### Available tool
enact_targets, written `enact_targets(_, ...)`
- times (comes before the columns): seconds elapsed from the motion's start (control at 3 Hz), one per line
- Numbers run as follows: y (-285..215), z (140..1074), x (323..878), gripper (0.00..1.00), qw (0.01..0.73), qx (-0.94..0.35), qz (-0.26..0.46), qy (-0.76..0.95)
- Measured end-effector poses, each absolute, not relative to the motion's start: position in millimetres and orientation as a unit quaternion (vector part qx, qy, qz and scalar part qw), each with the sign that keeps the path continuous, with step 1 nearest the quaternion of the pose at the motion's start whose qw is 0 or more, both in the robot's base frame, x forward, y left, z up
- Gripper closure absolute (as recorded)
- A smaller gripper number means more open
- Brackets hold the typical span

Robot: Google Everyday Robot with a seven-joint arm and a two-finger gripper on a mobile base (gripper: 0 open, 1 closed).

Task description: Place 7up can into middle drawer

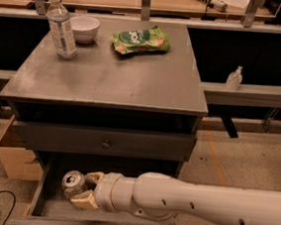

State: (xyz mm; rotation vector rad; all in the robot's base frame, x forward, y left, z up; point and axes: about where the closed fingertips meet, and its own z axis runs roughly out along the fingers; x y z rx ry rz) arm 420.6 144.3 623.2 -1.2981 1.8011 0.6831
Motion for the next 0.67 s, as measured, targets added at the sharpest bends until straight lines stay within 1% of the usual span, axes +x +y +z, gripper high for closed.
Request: enact_targets(0.67,117.2,570.8,441.1,1.0,0.428,-0.533,0.274,0.677)
